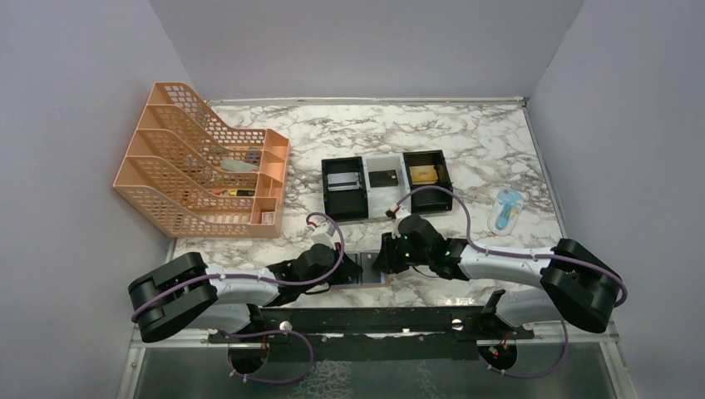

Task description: Take the credit cards out of the card holder

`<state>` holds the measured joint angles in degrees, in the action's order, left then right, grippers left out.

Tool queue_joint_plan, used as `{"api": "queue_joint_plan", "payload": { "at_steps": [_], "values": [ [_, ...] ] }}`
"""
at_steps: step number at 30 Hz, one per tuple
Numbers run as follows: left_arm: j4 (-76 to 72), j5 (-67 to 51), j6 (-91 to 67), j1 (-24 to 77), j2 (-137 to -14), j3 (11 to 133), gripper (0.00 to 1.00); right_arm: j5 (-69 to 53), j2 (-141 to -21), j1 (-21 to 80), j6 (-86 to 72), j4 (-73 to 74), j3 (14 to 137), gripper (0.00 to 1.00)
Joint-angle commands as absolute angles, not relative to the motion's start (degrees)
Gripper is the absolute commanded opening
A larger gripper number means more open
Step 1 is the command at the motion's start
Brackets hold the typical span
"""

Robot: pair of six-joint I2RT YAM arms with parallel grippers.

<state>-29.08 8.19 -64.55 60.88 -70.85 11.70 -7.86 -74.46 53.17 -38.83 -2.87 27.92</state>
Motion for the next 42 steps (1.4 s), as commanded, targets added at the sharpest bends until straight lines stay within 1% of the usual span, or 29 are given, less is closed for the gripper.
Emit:
{"api": "queue_joint_plan", "payload": {
  "at_steps": [1, 7, 14, 35, 36, 37, 40, 42],
  "values": [
    [-30.9, 8.2, -63.7, 61.3, -71.2, 12.5, 0.0, -6.8, -77.7, 53.2, -40.7, -2.3, 28.7, 0.19],
    [-30.8, 8.4, -63.7, 61.3, -70.9, 12.2, 0.0, -2.8, -80.3, 53.2, -40.6, 0.2, 27.7, 0.18],
    [-30.1, 9.1, -63.6, 61.3, -70.0, 11.9, 0.0, -1.4, -79.5, 53.2, -41.0, 0.8, 26.4, 0.17],
    [-25.2, 11.7, -64.2, 61.3, -65.4, 10.4, 0.0, -2.1, -80.0, 53.2, -41.0, -1.9, 25.8, 0.14],
    [-25.1, 11.8, -64.5, 61.3, -65.7, 10.4, 0.1, -2.1, -80.0, 53.2, -41.0, -1.9, 25.8, 0.14],
    [-25.1, 11.9, -64.9, 61.3, -66.0, 10.4, 0.17, -2.0, -80.0, 53.2, -41.0, -2.0, 25.8, 0.14],
    [-25.0, 11.6, -65.4, 61.3, -67.8, 11.0, 0.26, -1.9, -80.1, 53.1, -41.0, -1.8, 25.8, 0.14],
    [-25.1, 11.3, -65.1, 61.3, -69.3, 11.7, 0.28, -1.8, -80.2, 53.2, -40.9, -1.8, 25.7, 0.14]
  ]
}}
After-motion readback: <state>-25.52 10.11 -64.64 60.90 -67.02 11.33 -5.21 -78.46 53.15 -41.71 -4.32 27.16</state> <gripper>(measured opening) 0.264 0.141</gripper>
